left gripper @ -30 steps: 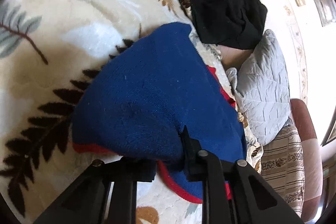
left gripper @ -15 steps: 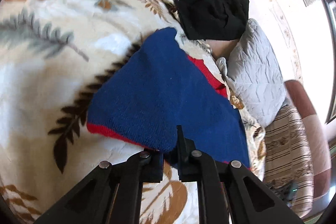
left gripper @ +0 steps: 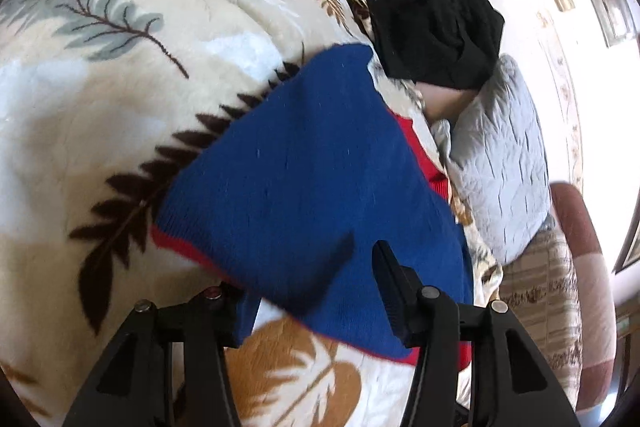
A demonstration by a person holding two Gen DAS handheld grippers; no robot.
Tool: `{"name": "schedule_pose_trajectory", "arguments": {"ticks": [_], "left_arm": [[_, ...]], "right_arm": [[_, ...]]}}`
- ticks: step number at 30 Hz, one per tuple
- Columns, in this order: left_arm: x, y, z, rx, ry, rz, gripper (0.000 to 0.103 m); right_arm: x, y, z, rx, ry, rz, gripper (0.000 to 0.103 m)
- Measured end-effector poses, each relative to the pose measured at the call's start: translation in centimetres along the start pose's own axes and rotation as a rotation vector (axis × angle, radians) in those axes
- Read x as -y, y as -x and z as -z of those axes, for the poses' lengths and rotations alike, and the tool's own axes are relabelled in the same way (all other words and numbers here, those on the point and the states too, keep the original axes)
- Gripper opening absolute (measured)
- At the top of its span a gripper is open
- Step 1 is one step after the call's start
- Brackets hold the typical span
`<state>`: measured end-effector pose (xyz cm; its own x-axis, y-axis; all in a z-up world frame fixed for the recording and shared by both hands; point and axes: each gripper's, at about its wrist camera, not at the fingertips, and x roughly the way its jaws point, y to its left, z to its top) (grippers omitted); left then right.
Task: Fold small clothes
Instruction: 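Lay the folded bundle down and smooth it with both grippers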
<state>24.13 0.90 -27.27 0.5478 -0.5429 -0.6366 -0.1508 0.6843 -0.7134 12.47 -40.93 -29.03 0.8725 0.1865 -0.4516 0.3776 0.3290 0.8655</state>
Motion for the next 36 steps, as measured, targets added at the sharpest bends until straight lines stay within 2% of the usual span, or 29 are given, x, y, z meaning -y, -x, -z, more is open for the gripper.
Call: {"name": "schedule_pose_trajectory", "arguments": {"ticks": [4,5,6,7,8,11,18,21,23,28,29,30,32,33,34,36], "left_arm": [[0.5,-0.5,-0.5,0.022,-0.009,0.009,0.051],[0.6,-0.7,-0.6,0.027,-0.016,0.009,0.042],[0.6,-0.8,-0.7,0.028,-0.024,0.006,0.029],[0.6,-0.9,-0.9,0.028,-0.03,0.002,0.025],[0.6,-1.1,-1.1,0.025,-0.031,0.005,0.023],[0.4,-1.5,-1.6,0.013,-0.035,0.015,0.016],[1.7,0.5,-1.5,0.053,-0.105,0.026,0.01],[2.0,2.6,-1.0,0.063,-0.133,0.028,0.01],[1.8,3.8,-0.5,0.051,-0.151,0.024,0.01],[0.6,5.6,1.6,0.008,-0.215,-0.011,0.01],[0.2,5.5,2.1,-0.006,-0.234,-0.028,0.01],[-0.3,5.3,2.6,-0.018,-0.245,-0.049,0.011],[-1.5,4.6,2.7,-0.048,-0.215,-0.065,0.012],[-1.9,4.2,2.5,-0.067,-0.192,-0.059,0.017],[-2.2,4.1,2.3,-0.075,-0.179,-0.058,0.019],[-2.6,4.0,1.8,-0.079,-0.145,-0.044,0.033]], "right_arm": [[-0.8,-1.7,-0.2,0.013,0.032,0.006,0.082],[-1.0,-2.4,-0.3,0.011,0.043,0.035,0.076],[-1.1,-3.1,-0.4,0.014,0.055,0.065,0.066],[-1.0,-3.4,-0.5,0.014,0.059,0.083,0.057],[-0.7,-4.0,-0.7,0.006,0.054,0.104,0.043],[-1.0,-4.5,-0.8,0.022,0.07,0.112,0.039],[-6.3,-1.3,1.5,0.131,0.373,0.189,0.029],[-8.3,0.9,3.5,0.148,0.502,0.218,0.028],[-8.5,2.1,4.5,0.141,0.532,0.244,0.028],[-4.8,4.9,6.0,0.046,0.436,0.282,0.028],[-3.4,5.1,6.3,0.001,0.407,0.309,0.029],[-2.3,5.0,6.3,-0.029,0.373,0.324,0.031],[-0.8,5.6,5.6,-0.057,0.272,0.295,0.038],[-0.4,6.3,5.1,-0.064,0.222,0.289,0.051],[-0.4,7.2,4.8,-0.048,0.193,0.294,0.057],[-0.6,9.8,4.2,0.007,0.165,0.271,0.061]]}}
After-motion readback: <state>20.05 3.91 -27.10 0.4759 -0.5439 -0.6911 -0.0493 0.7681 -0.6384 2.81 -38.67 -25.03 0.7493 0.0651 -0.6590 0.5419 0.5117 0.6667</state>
